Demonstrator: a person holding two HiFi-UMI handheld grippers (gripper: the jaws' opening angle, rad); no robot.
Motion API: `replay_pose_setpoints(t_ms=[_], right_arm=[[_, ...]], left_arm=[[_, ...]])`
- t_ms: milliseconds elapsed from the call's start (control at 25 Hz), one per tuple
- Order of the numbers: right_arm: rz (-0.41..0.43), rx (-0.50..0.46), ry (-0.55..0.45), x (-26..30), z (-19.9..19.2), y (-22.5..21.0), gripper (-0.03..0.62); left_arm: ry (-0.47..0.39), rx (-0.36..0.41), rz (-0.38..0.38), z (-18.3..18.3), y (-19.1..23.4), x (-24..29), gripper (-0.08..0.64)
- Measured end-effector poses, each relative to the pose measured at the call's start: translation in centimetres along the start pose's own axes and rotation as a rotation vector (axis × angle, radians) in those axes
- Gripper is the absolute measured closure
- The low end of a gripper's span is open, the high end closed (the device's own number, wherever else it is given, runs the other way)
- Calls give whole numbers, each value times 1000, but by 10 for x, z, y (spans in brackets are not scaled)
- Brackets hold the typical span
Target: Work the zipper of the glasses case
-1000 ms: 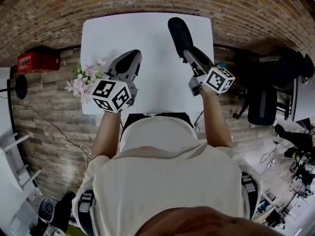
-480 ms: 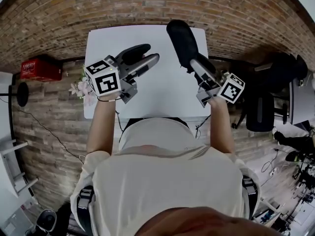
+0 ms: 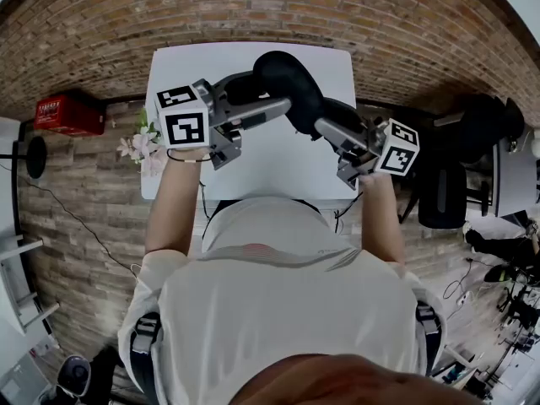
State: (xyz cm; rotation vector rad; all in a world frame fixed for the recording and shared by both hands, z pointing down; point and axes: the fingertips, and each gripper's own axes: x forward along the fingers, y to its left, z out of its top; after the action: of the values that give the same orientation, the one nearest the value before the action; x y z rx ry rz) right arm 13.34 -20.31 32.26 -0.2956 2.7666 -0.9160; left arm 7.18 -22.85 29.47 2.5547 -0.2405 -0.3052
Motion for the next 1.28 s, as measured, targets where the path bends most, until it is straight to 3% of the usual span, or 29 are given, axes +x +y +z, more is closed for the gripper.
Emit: replay_pose_setpoints(t_ms=[560,960,1160,1280], right_arm=[[94,54,76,20,-23,2,315],[96,55,100,23,-29,-1,314],[70,-22,73,23,-25,-1,308],[2,-115,25,16,-14,-6,308]], left_arm=[[31,-24,-54,-15,-10,20,270],[14,0,8,-19,-1,18,288],[-25,-9,12,-15,2,16,293],[-84,-39,96,-3,18,7,293]])
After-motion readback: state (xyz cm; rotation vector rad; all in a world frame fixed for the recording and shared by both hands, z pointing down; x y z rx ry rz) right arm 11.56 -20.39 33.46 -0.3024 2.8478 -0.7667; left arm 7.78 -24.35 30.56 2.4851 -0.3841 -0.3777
